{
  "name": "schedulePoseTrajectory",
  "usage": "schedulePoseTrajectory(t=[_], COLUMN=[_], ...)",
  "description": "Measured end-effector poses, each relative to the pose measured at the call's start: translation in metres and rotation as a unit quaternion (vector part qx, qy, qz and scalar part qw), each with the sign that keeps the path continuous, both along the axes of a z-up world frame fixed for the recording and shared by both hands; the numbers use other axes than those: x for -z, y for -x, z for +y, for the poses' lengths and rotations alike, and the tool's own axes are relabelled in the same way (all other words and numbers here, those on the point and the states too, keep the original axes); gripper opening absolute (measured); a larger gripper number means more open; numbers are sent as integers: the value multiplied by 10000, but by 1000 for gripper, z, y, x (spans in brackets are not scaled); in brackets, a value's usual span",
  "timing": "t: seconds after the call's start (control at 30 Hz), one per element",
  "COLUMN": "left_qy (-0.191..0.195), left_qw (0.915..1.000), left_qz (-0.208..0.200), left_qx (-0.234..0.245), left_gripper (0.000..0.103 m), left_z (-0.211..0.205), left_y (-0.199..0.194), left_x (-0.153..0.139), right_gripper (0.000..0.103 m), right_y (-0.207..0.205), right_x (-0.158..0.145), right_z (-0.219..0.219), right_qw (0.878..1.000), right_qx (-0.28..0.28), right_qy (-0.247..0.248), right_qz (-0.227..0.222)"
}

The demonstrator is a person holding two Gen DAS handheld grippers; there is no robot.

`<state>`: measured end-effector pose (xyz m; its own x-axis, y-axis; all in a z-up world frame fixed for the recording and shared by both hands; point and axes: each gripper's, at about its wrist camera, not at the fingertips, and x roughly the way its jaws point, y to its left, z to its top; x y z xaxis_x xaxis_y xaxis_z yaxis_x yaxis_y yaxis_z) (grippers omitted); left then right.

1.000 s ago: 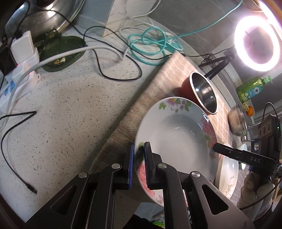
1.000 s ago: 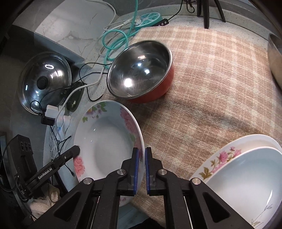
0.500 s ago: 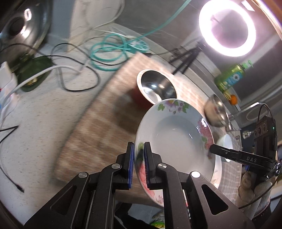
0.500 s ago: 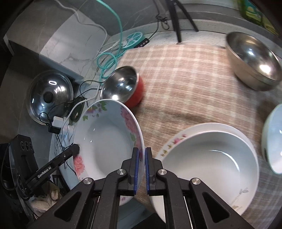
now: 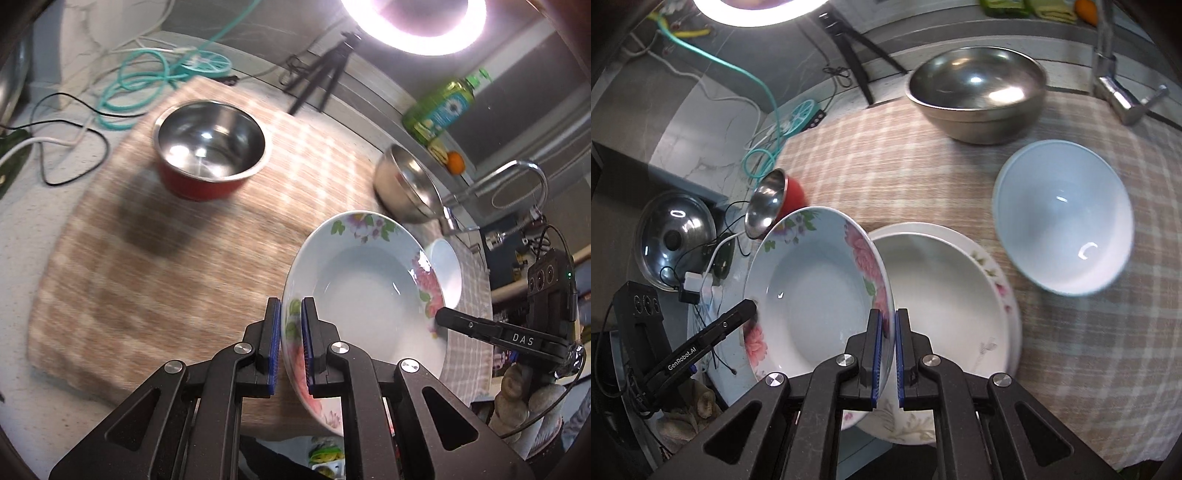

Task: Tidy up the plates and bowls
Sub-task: 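Carry the rose plate with the right tool over the plate stack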

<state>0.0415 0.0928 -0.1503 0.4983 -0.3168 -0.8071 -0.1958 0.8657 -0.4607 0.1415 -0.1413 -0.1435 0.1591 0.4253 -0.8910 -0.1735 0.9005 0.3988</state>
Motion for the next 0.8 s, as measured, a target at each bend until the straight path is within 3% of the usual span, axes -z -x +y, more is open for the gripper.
schedulePoseTrajectory(t=[0.4,0.8], left_qy=[-32,-238], left_qw=[9994,9983], left_qz=[168,328], left_qx=[317,419], left_gripper=[9,9], left_z=[-33,-46], left_y=[-10,-15], left_x=[13,22], right_gripper=[6,6], right_y=[7,9], right_x=[18,28], right_z=[-40,-50], right_qw=[9994,9991], right_qx=[288,312], right_qy=[65,144], right_qz=[158,236])
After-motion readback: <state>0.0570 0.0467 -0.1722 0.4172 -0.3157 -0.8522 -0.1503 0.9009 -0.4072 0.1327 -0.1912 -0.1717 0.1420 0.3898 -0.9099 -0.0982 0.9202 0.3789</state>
